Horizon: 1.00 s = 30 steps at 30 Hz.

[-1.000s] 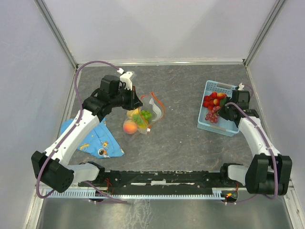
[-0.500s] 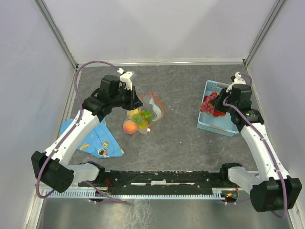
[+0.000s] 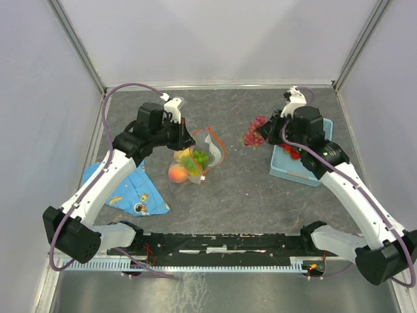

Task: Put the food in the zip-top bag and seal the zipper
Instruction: Pick up the fake fruit from the bin, then place the fake fruit in the zipper food storage bag.

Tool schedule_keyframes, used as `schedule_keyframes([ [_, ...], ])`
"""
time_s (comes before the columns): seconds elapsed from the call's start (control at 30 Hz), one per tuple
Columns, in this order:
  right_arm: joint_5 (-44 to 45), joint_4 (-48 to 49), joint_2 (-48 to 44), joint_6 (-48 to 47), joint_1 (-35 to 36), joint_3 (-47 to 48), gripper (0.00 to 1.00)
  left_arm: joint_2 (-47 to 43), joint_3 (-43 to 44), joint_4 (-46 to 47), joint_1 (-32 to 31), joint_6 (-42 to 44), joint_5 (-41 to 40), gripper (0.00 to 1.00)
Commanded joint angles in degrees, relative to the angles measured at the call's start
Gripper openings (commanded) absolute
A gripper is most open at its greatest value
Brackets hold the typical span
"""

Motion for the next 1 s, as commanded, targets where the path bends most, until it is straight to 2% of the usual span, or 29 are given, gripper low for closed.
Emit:
schedule_keyframes([
  [0.0, 1.74, 7.30, 2.89, -0.44, 6.40, 4.98, 0.02, -1.13, 0.06, 3.12, 0.02, -0.52, 1.66, 0.03],
  [0.27, 8.37, 12.63, 8.76, -3.09, 18.20, 6.63, 0.02, -1.19, 0.06, 3.14, 0.09, -0.51, 1.64, 0.03],
  [0.47, 10.05, 16.69, 14.68, -4.70, 23.73, 7.18, 0.02, -1.35, 0.06, 3.19, 0.03, -0.48, 1.74, 0.03],
  [0.77, 6.00, 19.61, 21.09, -4.41, 28.18, 6.59, 0.02, -1.55, 0.06, 3.18, 0.01, -0.55, 1.74, 0.03],
  [0.97, -1.16, 21.03, 25.91, -3.23, 28.48, 6.20, 0.02, -1.47, 0.06, 3.18, 0.02, -0.60, 1.93, 0.03],
])
